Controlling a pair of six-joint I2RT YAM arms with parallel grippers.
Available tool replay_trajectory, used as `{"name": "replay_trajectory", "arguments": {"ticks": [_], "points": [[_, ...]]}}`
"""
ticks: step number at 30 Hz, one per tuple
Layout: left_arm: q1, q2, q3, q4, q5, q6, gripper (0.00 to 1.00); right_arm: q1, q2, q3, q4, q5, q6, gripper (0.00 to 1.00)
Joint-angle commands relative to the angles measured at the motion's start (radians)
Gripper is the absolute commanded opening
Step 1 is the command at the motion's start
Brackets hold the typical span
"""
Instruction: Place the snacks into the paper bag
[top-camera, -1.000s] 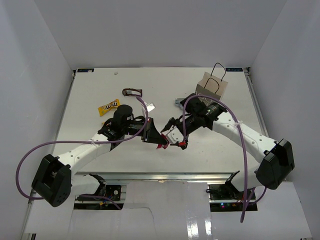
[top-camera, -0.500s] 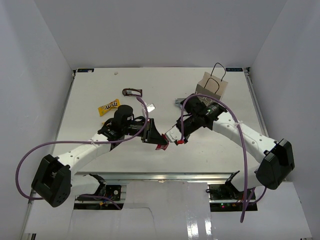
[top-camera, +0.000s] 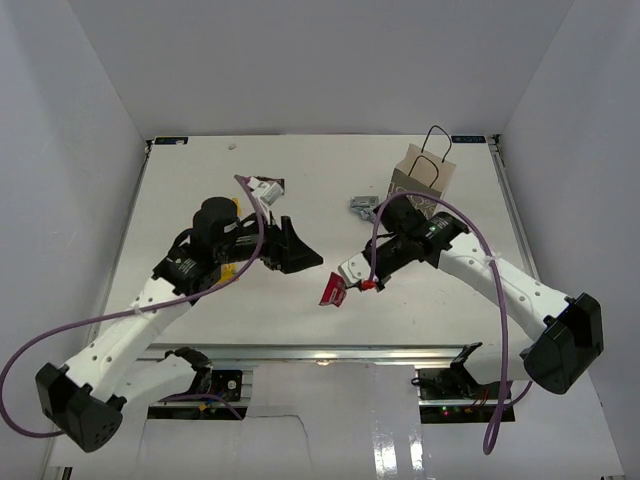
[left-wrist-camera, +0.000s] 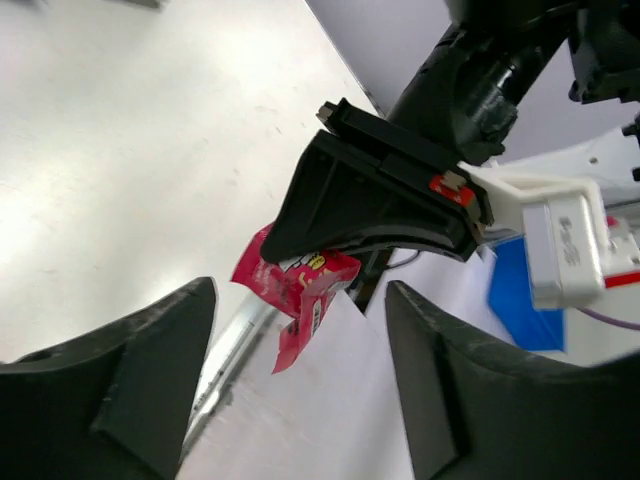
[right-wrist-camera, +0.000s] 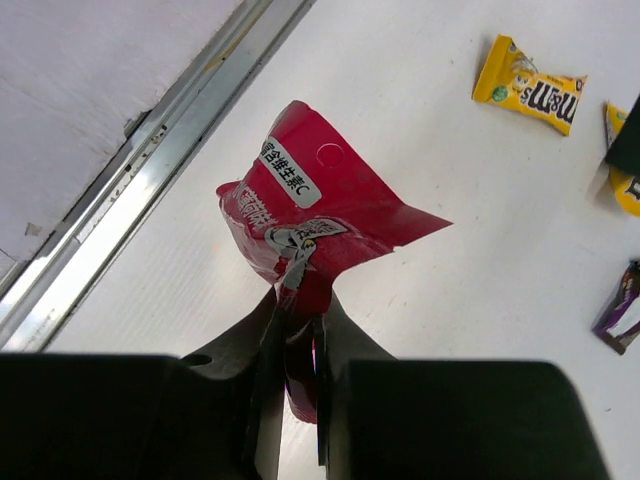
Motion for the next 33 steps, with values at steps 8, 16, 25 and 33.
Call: {"name": "replay_trajectory", "arguments": {"ticks": [8, 16, 25, 33], "points": [[0.007, -0.317, 0.012, -0.177, -0.473, 0.059, 0.95, -0.178, -0.050, 0.074, 0.031, -0.075, 0.308, 0.08], [0.007, -0.339, -0.068, -0.159, -0.547, 0.003, 0.95, -0.345, -0.037, 0.259, 0.074, -0.033, 0.532, 0.08], [0.007, -0.314, -0.125, -0.151, -0.574, -0.039, 0.95, -0.578, 0.021, 0.516, 0.095, -0.026, 0.756, 0.08], [0.007, -0.329, -0.169, -0.150, -0.625, -0.071, 0.95, -0.848, 0.078, 0.697, 0.196, -0.107, 0.981, 0.08]]}}
